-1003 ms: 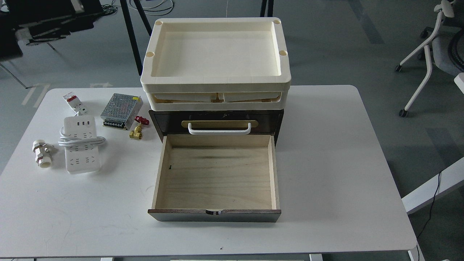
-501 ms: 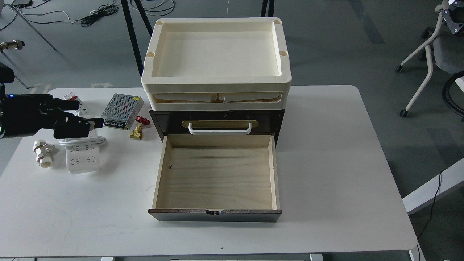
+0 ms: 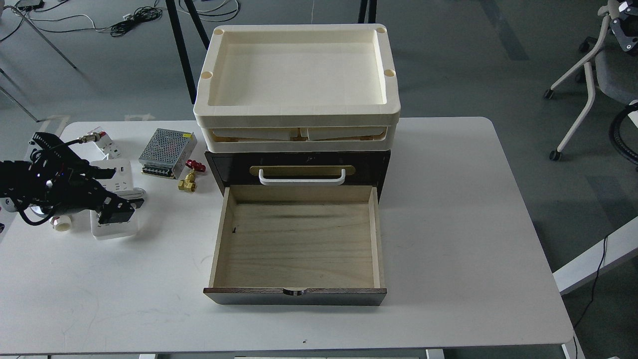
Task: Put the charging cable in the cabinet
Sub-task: 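Reach the left gripper toward the white power strip and cable, then close the left gripper on the white power strip with cable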
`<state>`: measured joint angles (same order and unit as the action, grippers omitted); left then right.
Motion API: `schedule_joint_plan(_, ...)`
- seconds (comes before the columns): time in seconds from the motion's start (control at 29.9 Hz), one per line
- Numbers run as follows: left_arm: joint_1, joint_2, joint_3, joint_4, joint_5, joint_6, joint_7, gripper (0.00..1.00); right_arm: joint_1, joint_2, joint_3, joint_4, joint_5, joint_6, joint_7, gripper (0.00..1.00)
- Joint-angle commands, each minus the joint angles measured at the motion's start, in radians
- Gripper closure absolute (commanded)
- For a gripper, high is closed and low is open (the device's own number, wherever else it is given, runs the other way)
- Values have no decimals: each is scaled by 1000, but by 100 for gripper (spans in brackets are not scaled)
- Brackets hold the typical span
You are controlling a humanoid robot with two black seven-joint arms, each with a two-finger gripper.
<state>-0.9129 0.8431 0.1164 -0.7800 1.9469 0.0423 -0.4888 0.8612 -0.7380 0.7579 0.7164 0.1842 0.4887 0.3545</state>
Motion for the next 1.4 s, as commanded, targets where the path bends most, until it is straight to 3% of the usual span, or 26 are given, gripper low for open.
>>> schedule_joint_plan(0.0,20,-77,9,106,1,50,0,10,-5,0,0,0,0,0,0,1)
schedule_joint_plan(0.33,25,-208,141,349,-3,180,0,19,-5,-1,0,0,0,0,0,1)
schedule_joint_plan(0.6,29,-199,154,361,-3,189,0,21,-17,-8,0,1,0,0,0,1)
schedule_joint_plan(0.9,57,-208,155,409,0,192,0,37,-19,-9,0,0,0,0,0,1)
schedule_joint_plan(1.37,57,-223,155,441,-2,237,0,45,-27,-8,0,0,0,0,1,1)
